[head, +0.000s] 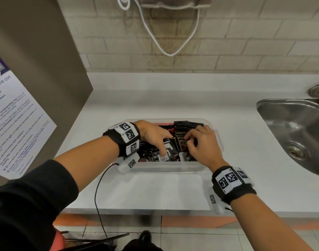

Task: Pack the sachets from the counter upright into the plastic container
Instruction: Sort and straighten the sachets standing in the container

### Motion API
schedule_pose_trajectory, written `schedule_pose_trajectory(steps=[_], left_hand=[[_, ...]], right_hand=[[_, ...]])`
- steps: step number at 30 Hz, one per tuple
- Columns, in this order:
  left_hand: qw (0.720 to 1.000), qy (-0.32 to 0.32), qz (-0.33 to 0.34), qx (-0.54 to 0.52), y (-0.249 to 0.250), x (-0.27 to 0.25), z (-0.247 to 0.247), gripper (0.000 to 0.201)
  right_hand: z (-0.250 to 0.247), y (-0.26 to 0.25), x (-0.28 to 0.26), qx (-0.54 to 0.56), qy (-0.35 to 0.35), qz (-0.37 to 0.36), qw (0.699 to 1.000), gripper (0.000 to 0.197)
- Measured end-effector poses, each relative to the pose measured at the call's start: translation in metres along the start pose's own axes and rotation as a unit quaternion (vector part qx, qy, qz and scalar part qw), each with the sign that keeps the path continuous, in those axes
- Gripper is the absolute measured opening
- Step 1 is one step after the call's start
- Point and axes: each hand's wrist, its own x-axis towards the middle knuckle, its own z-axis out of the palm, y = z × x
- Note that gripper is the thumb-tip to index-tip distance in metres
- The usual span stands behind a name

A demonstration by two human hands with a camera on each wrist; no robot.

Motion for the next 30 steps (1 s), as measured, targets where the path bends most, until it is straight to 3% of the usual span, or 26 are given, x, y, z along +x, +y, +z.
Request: schedule_pose_trajectory(steps=[7,11,16,19,22,24,28,30], left_hand=[[0.992,0.125,0.027,0.007,0.003,-0.013,-0.007,0.050],[0.976,0.190,0.081,-0.067,-0.001,-0.022,-0.016,0.025],[0.950,0.250,0.122,-0.146,-0.007,-0.037,-0.025,0.025],[0.924,0.294,0.148,-0.195,-0.007,-0.043,-0.029,0.035],[0.890,0.325,0.178,-0.264,0.000,-0.043,-0.030,0.037],[0.864,0.339,0.202,-0.313,0.008,-0.041,-0.029,0.033],[0.816,0.349,0.240,-0.393,0.025,-0.029,-0.021,0.037],[0.788,0.331,0.246,-0.457,0.032,-0.022,-0.016,0.038]], right_hand=[[-0.001,-0.002,-0.002,0.012,0.056,-0.040,0.998,0.018],[-0.003,-0.001,-0.004,0.042,0.124,-0.040,0.991,0.023],[-0.012,-0.011,-0.002,0.081,0.155,-0.023,0.984,0.020],[-0.024,-0.028,0.003,0.176,0.095,0.013,0.980,0.019],[-0.030,-0.043,0.010,0.253,-0.046,0.054,0.965,0.052],[-0.031,-0.050,0.014,0.285,-0.097,0.050,0.952,0.068],[-0.034,-0.060,0.019,0.409,-0.074,0.086,0.906,0.054],[-0.035,-0.058,0.020,0.426,-0.046,0.107,0.897,0.051]])
